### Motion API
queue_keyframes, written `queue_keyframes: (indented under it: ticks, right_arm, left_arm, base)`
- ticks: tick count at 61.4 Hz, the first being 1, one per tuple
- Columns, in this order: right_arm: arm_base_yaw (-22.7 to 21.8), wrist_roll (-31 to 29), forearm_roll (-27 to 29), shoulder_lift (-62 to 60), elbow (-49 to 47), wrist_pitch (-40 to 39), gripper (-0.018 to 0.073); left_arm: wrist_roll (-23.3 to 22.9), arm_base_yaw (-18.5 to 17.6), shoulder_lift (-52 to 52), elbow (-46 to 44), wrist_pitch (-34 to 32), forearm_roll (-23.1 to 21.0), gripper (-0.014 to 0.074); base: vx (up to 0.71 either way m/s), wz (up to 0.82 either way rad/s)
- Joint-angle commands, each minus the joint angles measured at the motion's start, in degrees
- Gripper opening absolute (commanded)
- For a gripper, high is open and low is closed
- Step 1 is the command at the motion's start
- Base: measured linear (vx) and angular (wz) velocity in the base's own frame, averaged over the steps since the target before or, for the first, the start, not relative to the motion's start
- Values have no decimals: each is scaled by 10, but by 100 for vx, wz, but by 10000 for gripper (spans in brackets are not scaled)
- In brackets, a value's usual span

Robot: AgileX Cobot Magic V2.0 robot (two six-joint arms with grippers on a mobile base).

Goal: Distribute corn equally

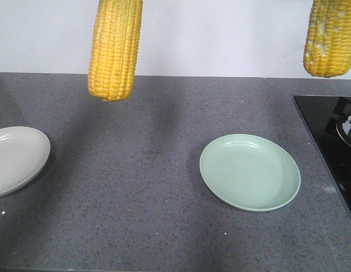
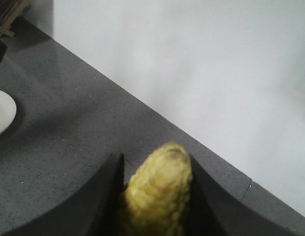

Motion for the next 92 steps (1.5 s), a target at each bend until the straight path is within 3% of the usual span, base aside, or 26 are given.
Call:
queue_keyframes:
  ticks: [1,92]
  right_arm:
    - [-2,-2,10,-15,-11,-40,-4]
    - [-2,-2,10,-15,-11,-40,-4]
  left_arm:
    - [-3,0,-24,-13,-15,-28,-8]
    - [-3,0,-24,-13,-15,-28,-8]
  base:
    - [5,2]
    - [3,0]
